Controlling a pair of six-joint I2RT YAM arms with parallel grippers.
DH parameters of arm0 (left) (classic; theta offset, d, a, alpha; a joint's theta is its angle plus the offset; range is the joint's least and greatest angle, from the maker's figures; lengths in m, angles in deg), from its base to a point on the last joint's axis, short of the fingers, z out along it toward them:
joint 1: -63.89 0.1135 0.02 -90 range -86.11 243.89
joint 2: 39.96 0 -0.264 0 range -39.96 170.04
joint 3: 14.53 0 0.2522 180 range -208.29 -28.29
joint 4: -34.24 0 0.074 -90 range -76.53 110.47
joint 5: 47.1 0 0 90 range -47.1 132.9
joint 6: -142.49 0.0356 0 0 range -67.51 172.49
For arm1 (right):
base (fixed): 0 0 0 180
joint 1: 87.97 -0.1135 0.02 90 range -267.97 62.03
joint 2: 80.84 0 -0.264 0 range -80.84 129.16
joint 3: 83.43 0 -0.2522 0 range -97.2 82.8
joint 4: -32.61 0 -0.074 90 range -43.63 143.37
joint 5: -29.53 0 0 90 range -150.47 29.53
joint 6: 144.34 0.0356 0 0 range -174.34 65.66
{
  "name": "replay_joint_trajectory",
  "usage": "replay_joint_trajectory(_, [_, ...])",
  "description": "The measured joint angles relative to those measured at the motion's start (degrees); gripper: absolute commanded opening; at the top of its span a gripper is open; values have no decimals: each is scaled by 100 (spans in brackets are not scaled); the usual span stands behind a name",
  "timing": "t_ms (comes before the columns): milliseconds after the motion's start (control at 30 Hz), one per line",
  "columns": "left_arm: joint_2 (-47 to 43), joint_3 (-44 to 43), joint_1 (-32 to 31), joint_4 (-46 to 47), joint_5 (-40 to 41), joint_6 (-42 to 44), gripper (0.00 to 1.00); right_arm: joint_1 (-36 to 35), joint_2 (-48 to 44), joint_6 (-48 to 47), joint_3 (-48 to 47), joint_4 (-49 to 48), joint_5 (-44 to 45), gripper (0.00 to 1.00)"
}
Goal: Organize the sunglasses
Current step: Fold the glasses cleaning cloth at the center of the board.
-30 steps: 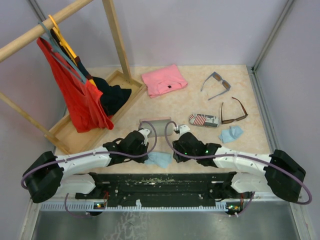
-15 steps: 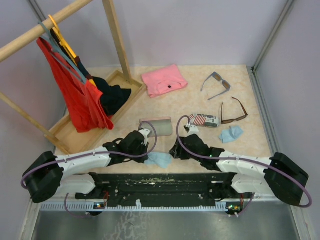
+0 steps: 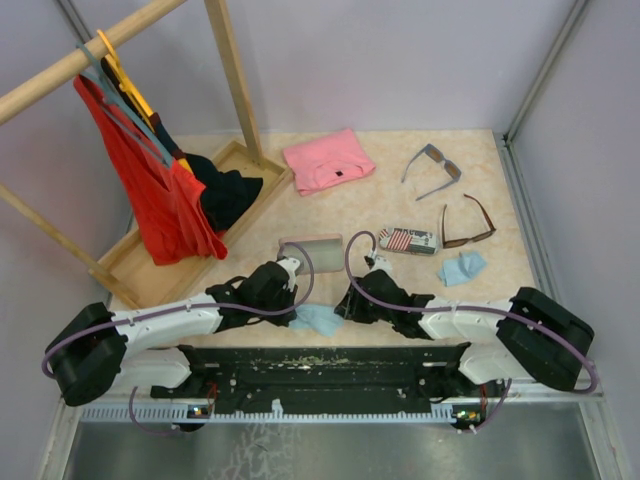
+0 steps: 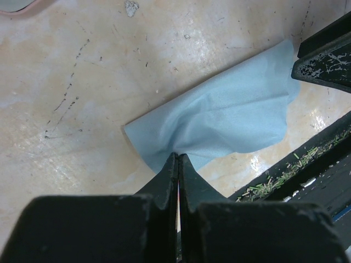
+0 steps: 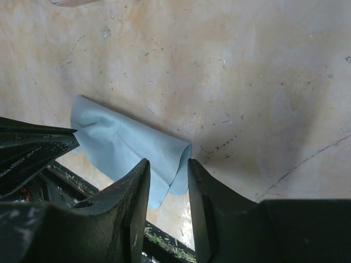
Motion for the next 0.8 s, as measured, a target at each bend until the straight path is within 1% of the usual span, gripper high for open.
replay_joint_trajectory(267, [0,2,0,0,0,0,0,0,39,79,0,-114,-17,32])
replay_joint_trajectory(400, [0,0,0,0,0,2,0,0,52,85,0,-111,-17,30])
replay_joint_trajectory(800, [0,0,0,0,-2,0,0,0,-42,92,0,-125,-24,30])
